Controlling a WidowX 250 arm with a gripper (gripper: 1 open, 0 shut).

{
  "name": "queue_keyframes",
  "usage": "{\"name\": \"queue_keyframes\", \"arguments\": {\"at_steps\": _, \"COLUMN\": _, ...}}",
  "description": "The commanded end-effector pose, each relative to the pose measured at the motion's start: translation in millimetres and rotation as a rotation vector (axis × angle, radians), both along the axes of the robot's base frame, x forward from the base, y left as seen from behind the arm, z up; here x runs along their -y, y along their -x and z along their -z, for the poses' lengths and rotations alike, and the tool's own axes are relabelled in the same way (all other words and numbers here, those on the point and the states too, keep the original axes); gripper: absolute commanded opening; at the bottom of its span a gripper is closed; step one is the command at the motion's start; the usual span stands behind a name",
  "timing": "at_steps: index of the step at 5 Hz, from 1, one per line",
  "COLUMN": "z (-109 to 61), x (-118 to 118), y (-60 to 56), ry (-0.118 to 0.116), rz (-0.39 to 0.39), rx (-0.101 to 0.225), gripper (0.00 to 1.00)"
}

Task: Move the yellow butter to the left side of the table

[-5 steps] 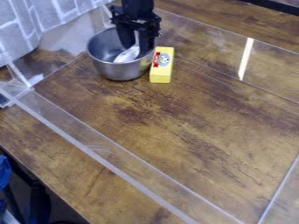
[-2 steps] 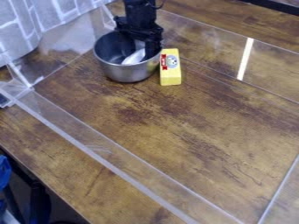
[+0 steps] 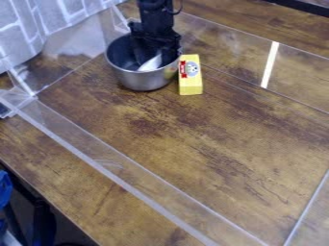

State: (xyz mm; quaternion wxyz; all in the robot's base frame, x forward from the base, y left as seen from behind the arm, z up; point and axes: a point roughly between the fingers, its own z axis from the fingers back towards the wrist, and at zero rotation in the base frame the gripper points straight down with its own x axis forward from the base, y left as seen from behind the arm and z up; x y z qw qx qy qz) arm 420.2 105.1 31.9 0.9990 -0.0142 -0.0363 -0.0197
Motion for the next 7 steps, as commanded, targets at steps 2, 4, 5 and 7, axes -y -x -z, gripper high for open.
{"name": "queue_keyframes", "arguments": {"at_steps": 2, "z": -23.4, "x": 0, "y": -11.5, "ry": -0.018, "rz": 0.010, "rx": 0.067, "gripper": 0.00}}
{"name": "queue_keyframes", "arguments": {"at_steps": 4, "z": -45.5, "x": 2, "y": -10.4, "ry": -0.041, "rz": 0.013, "rx": 0.076, "gripper": 0.00}}
{"name": "queue_keyframes", "arguments": {"at_steps": 5, "z": -59.6, "x": 3, "y": -9.5, "ry": -0.053, "rz": 0.014, "rx": 0.085, "gripper": 0.00}}
{"name": "queue_keyframes", "arguments": {"at_steps": 7, "z": -88.8, "x": 6, "y": -7.8, "ry": -0.077, "rz": 0.015, "rx": 0.106, "gripper": 0.00}}
